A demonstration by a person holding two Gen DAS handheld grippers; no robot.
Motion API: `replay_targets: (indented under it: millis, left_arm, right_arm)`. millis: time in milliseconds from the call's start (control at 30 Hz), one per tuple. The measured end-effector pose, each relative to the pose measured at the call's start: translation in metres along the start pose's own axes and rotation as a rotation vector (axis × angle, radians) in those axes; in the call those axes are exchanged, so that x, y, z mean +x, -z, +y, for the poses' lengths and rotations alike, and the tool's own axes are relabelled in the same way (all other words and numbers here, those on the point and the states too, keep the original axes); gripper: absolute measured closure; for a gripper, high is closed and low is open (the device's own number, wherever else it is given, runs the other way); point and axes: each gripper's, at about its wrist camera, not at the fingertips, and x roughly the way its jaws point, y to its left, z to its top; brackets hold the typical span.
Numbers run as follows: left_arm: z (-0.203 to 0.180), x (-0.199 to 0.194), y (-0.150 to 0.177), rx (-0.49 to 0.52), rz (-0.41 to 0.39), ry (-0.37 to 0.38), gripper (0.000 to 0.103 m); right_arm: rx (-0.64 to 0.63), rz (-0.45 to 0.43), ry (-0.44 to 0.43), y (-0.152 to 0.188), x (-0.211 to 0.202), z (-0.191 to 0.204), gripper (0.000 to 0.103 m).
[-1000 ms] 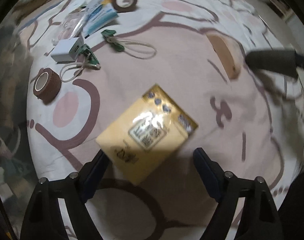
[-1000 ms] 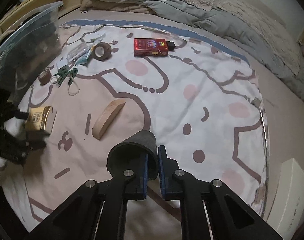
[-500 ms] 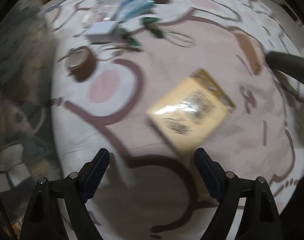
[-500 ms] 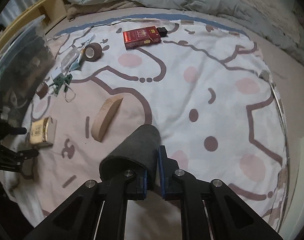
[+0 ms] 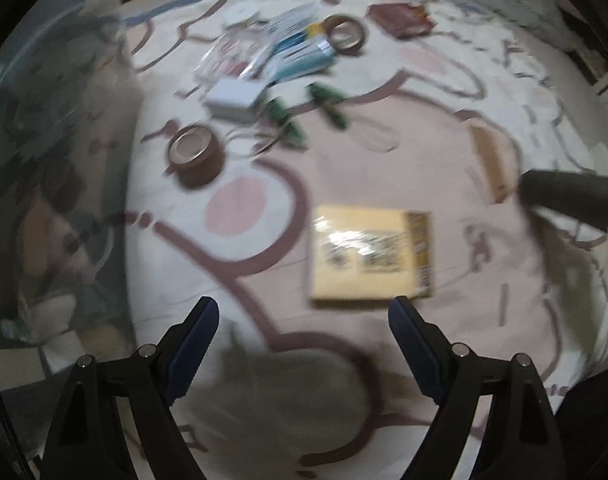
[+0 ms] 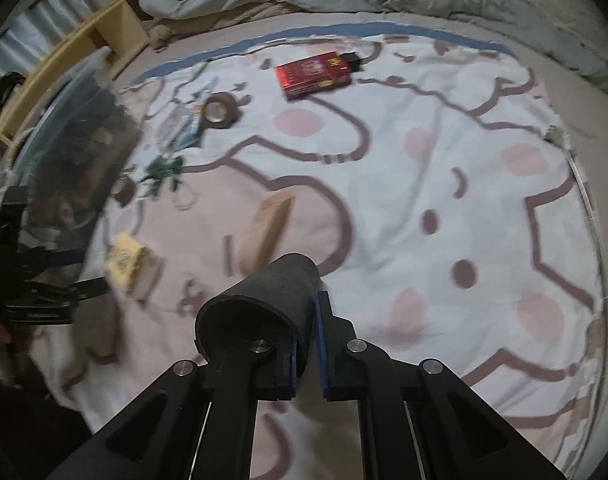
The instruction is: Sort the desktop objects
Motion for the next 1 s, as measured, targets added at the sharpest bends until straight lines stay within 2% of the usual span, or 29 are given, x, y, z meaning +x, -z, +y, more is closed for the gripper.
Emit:
replay_targets:
  millis: [167, 367, 600, 733, 800, 833, 1000]
  left_arm:
    - [-0.012, 0.004, -0.016, -0.019, -0.011, 0.081, 0.013]
    - [-0.030, 0.029, -0.032, 0.017, -0.009, 0.016, 0.013]
    - [-0.028, 0.046, -0.036, -0.052, 0.031, 0.088, 0.013]
    - [-0.030, 0.049, -0.030, -0.047, 0.036, 0.056, 0.014]
    - [-0.034, 0.046, -0.029, -0.027, 0.017, 0.030, 0.019]
    - [-0.036, 0.045, -0.029, -0.015, 0.012, 0.020, 0.029]
    - [-0.036, 0.034, -0.026, -0.004, -0.026, 0.015, 0.029]
  right_arm:
    - [-0.049, 0.042, -0.023, 0.009, 0.002, 0.024, 0.094]
    - [-0.102, 0.087, -0.029, 0.019, 0.013, 0.042, 0.094]
    - [-0.115, 0.081, -0.022, 0.019, 0.014, 0.046, 0.094]
    - [-0.117, 0.072, -0.020, 0.019, 0.014, 0.047, 0.094]
    - [-0.131, 0.061, -0.021, 0.018, 0.013, 0.049, 0.094]
    - [-0.146, 0.049, -0.018, 0.018, 0.012, 0.050, 0.094]
    - [-0.149, 0.025, -0.008, 0.014, 0.009, 0.049, 0.094]
